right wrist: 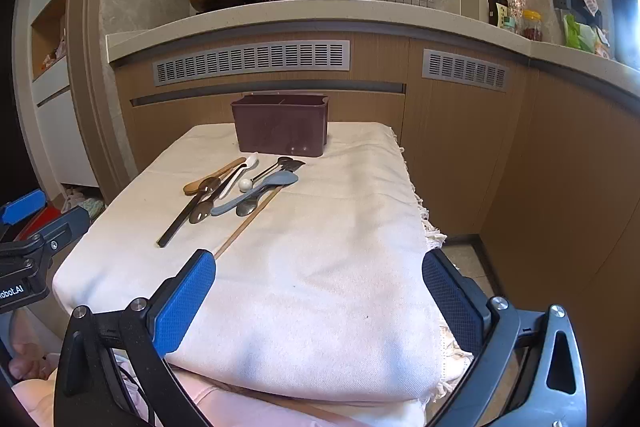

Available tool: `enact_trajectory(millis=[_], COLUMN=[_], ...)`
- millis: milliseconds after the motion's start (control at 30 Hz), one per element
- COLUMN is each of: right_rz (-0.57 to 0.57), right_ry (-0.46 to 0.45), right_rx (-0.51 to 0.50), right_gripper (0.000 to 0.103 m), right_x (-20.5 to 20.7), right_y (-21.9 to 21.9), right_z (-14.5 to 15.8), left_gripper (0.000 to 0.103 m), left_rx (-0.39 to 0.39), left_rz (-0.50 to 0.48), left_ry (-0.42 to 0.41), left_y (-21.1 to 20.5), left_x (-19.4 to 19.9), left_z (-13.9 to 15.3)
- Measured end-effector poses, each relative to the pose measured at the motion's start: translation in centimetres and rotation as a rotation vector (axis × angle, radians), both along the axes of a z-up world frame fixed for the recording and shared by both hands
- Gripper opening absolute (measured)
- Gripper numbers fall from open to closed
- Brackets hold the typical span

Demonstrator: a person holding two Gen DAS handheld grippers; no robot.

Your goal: Organize utensils

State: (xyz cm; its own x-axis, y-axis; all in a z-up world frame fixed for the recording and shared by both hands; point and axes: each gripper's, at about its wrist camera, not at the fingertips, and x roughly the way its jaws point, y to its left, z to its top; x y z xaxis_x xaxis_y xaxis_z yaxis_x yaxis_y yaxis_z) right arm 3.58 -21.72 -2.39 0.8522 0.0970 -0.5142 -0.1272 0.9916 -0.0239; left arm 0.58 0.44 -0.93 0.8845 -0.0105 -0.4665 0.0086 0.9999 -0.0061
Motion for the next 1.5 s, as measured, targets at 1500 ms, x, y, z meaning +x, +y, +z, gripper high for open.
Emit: enact_trajectory(millis=[1500], right_rz=[0.006], right_ry=[-0.009], right_rx=[0.001], right_gripper=[0.103], right_x=[-0.29], right_y=[-0.14], right_z=[0.27], left_gripper=[0.103], left_rx=[0.009], left_rz=[0.001], left_ry=[0.012], left_y=[-0.36], left_x=[-0.04], left_z=[-0.41])
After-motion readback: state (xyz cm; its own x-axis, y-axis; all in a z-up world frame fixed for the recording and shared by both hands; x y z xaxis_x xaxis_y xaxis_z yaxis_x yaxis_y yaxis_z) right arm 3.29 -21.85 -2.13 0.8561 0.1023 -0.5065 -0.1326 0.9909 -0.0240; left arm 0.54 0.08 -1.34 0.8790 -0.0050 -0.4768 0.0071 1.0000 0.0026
